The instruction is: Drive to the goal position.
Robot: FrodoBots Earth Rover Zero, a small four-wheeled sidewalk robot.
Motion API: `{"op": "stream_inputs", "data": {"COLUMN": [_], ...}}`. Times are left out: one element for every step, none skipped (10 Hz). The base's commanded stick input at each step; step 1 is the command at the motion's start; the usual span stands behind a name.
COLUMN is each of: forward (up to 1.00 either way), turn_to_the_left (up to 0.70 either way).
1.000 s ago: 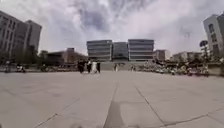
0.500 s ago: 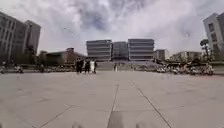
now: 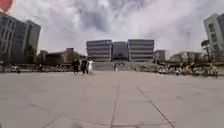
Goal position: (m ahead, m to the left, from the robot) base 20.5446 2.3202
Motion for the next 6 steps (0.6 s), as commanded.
{"op": "stream_inputs", "data": {"forward": [0.70,0.70,0.70,0.70,0.70,0.70], "turn_to_the_left": [0.00,0.00,0.00,0.00,0.00,0.00]}}
